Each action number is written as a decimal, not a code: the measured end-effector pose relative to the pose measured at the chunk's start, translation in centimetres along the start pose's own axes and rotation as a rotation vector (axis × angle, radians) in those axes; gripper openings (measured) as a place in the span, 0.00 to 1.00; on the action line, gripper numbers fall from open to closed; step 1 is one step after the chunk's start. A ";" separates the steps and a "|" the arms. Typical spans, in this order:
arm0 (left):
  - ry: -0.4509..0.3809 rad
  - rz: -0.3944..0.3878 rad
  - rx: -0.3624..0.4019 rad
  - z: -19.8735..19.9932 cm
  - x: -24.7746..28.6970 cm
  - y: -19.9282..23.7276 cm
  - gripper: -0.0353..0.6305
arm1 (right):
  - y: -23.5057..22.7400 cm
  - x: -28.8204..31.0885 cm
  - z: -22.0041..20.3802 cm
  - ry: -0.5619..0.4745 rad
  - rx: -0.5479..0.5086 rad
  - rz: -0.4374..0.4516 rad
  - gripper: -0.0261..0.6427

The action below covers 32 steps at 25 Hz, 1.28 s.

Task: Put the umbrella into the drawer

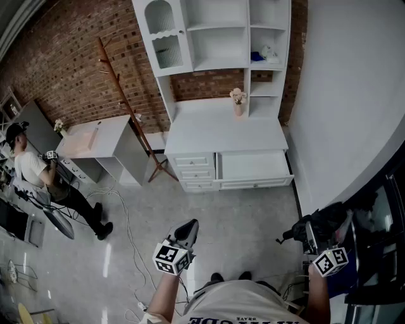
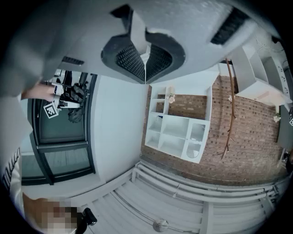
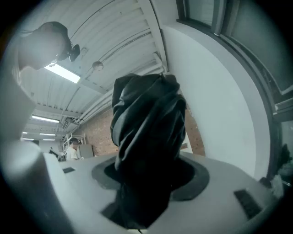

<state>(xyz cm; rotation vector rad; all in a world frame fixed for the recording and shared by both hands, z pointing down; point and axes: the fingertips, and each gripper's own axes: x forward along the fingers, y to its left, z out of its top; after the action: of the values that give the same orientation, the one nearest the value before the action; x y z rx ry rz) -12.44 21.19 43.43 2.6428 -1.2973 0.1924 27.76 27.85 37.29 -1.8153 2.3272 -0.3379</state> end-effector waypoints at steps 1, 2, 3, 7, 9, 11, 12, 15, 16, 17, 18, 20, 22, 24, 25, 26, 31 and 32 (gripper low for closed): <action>-0.001 0.006 -0.010 0.2 -0.1 0.1 0.09 | 0.1 0.0 0.0 -0.003 -0.001 0.002 0.43; -0.002 0.011 -0.018 0.3 -0.2 0.1 0.09 | 0.2 0.0 0.0 -0.005 -0.002 0.005 0.43; -0.004 0.013 -0.022 0.4 -0.2 0.2 0.09 | 0.3 0.0 0.1 -0.008 -0.002 0.007 0.43; -0.007 0.013 -0.018 0.2 -0.4 0.1 0.09 | 0.5 -0.2 0.1 -0.011 -0.003 0.010 0.43; -0.006 0.016 -0.018 0.3 -0.5 0.1 0.09 | 0.4 -0.2 0.2 -0.013 -0.002 0.010 0.43; -0.003 0.019 -0.022 0.2 -0.5 0.1 0.09 | 0.3 -0.2 0.2 -0.015 -0.001 0.011 0.43; -0.001 0.021 -0.024 0.2 -0.5 0.0 0.09 | 0.3 -0.3 0.1 -0.017 0.000 0.011 0.43; 0.005 0.027 -0.029 0.1 -0.6 0.1 0.09 | 0.3 -0.2 0.0 -0.022 0.006 0.015 0.43; 0.007 0.030 -0.032 0.1 -0.6 0.1 0.09 | 0.4 -0.2 0.1 -0.022 0.009 0.019 0.43; 0.008 0.032 -0.034 0.0 -0.5 0.1 0.09 | 0.4 -0.2 0.1 -0.021 0.012 0.022 0.43; 0.008 0.031 -0.034 0.0 -0.5 0.0 0.09 | 0.4 -0.2 0.2 -0.020 0.013 0.025 0.43; 0.009 0.030 -0.029 -0.1 -0.3 -0.1 0.09 | 0.3 -0.2 0.2 -0.016 0.011 0.026 0.43; 0.016 0.036 -0.029 -0.3 -0.2 -0.2 0.09 | 0.1 -0.3 0.1 -0.013 0.007 0.027 0.43; 0.019 0.037 -0.025 -0.7 0.0 -0.3 0.09 | -0.2 -0.4 0.0 -0.014 0.007 0.029 0.43; 0.016 0.035 -0.019 -0.6 0.1 -0.4 0.09 | -0.4 -0.4 0.0 -0.017 0.009 0.028 0.43; 0.015 0.036 -0.015 -0.5 0.2 -0.5 0.09 | -0.6 -0.4 0.0 -0.021 0.013 0.028 0.43; 0.027 0.043 -0.015 -0.8 0.9 -1.3 0.09 | -1.8 -0.6 -0.2 -0.021 0.027 0.035 0.43; 0.028 0.047 -0.014 -0.9 1.1 -1.5 0.09 | -2.1 -0.6 -0.3 -0.020 0.029 0.041 0.43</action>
<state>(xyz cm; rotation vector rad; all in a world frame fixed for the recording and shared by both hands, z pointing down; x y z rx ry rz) -10.63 21.46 44.32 2.5901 -1.3473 0.2250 29.80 27.99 38.13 -1.7477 2.3304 -0.3441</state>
